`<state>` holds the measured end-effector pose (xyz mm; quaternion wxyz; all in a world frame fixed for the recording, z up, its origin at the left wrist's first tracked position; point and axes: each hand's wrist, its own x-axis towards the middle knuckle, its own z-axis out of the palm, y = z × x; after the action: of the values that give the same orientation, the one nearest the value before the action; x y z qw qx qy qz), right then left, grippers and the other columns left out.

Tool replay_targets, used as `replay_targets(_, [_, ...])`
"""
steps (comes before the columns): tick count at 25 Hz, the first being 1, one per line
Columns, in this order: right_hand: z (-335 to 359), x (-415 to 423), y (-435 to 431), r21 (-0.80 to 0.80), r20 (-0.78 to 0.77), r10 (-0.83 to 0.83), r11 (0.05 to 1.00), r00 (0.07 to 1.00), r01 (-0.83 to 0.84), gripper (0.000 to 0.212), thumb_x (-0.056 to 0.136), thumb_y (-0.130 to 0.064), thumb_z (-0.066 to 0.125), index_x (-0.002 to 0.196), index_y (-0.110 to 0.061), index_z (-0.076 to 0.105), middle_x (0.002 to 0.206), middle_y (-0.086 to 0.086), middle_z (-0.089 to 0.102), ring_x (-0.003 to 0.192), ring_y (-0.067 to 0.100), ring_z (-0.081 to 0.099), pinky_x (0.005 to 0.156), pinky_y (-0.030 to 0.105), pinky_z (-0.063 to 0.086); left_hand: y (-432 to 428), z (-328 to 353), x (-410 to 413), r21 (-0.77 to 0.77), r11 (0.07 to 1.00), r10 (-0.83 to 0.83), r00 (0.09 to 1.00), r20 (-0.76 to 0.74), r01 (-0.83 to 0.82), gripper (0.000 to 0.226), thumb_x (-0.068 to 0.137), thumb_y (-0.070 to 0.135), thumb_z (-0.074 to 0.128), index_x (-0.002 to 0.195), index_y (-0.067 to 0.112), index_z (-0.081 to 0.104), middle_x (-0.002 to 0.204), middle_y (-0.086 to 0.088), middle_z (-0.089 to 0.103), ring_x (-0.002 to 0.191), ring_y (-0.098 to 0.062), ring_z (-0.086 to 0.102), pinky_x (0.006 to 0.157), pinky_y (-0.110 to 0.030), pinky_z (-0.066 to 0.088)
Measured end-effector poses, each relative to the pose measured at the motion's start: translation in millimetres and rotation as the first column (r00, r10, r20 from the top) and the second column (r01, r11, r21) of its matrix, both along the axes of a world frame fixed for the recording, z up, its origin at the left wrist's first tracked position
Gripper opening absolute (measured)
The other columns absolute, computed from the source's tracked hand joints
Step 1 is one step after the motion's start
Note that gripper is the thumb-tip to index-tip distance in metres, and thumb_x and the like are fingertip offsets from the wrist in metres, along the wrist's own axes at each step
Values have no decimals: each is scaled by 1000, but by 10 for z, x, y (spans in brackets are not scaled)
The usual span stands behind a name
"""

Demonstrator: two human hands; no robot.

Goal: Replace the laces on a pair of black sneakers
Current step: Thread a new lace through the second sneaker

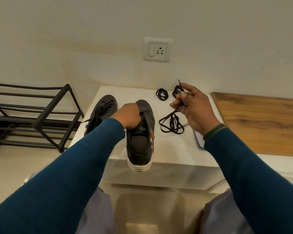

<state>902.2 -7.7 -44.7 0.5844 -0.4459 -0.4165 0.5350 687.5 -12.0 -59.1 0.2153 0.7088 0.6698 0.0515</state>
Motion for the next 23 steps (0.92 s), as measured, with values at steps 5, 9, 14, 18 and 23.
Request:
replay_targets(5, [-23, -170, 300, 75, 441, -84, 996, 893, 57, 9, 96, -15, 63, 95, -13, 72, 77, -1, 65, 60, 9, 55, 58, 26, 53, -4, -27, -59, -23, 1000, 1, 1000, 26, 0, 28, 94, 11, 50, 108, 6, 73, 107, -10, 72, 96, -24, 67, 87, -38, 57])
replay_targets(9, [-343, -399, 317, -97, 859, 175, 978, 481, -183, 15, 99, -11, 56, 102, -12, 71, 90, 1, 70, 75, 9, 62, 70, 27, 53, 160, -61, -81, -23, 997, 78, 975, 210, -75, 15, 93, 16, 64, 97, 10, 77, 104, -5, 74, 98, -20, 67, 88, -36, 57])
replay_targets(14, [-542, -482, 268, -113, 918, 203, 958, 342, -265, 8, 93, -22, 69, 94, -16, 76, 81, -10, 66, 79, 7, 61, 64, 17, 42, 216, -160, -105, -63, 996, 82, 956, 283, -67, 9, 89, 16, 70, 95, 17, 76, 93, 5, 71, 92, -13, 65, 87, -32, 55])
replay_targets(18, [-607, -501, 222, -67, 892, 152, 976, 425, -209, 8, 91, -25, 72, 89, -19, 77, 75, -13, 65, 76, 5, 60, 63, 18, 43, 234, -202, -97, -39, 996, 83, 948, 307, -75, 8, 89, 15, 70, 93, 19, 76, 88, 9, 68, 88, -9, 64, 83, -29, 56])
replay_targets(23, [-602, -521, 242, -62, 941, 126, 977, 315, -205, 12, 93, -24, 70, 94, -17, 79, 80, -3, 70, 76, 10, 63, 66, 24, 47, 227, -200, -83, -24, 996, 89, 939, 331, -86, 9, 88, 13, 69, 88, 21, 75, 86, 10, 68, 87, -9, 64, 83, -30, 57])
